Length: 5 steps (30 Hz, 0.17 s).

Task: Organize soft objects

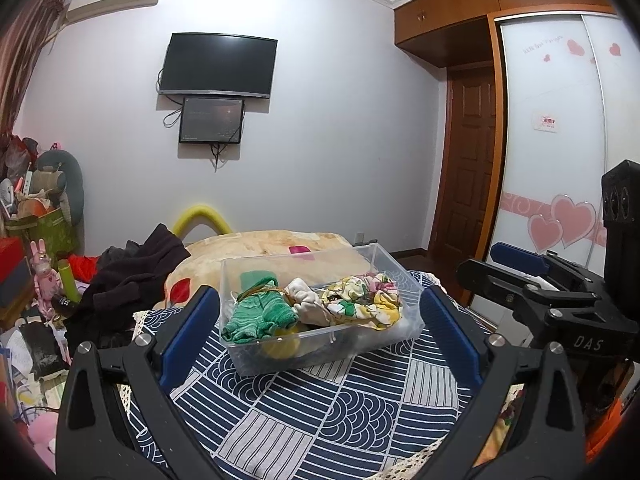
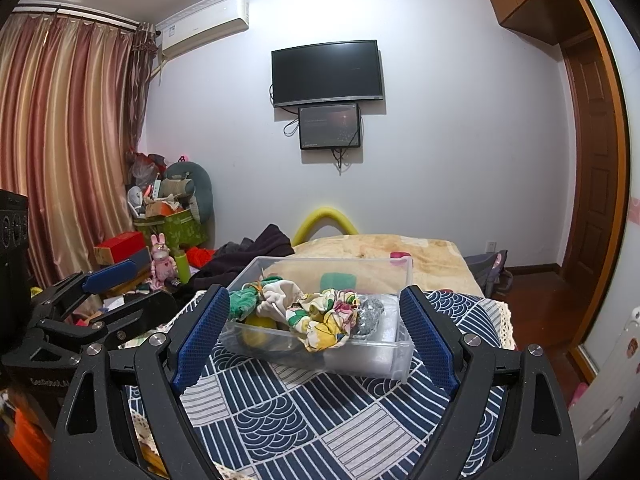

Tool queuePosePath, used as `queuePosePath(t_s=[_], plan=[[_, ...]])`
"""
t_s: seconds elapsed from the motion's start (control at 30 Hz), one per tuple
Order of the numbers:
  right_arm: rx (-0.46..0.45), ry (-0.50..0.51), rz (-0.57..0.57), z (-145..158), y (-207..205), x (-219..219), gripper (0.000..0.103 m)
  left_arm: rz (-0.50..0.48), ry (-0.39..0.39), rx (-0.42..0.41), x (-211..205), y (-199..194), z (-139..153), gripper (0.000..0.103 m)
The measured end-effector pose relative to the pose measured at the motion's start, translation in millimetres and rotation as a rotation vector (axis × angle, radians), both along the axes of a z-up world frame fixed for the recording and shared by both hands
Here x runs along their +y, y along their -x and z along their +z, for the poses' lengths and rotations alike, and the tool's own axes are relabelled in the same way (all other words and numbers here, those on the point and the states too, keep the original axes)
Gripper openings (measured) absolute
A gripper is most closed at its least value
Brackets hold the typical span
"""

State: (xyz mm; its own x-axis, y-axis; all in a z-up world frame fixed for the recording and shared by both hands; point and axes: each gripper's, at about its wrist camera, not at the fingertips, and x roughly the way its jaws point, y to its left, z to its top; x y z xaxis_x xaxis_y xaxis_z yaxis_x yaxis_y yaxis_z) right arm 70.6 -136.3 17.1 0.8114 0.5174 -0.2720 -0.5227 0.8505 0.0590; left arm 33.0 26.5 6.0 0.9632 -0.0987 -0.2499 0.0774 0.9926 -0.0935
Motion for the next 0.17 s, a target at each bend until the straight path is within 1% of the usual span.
queuePosePath(t_s=[0.17], plan=[[0.000, 0.000, 0.001, -0.4, -0.2, -0.7, 0.085, 0.000, -0.004, -0.003, -0.6, 1.4, 0.0, 0.102]])
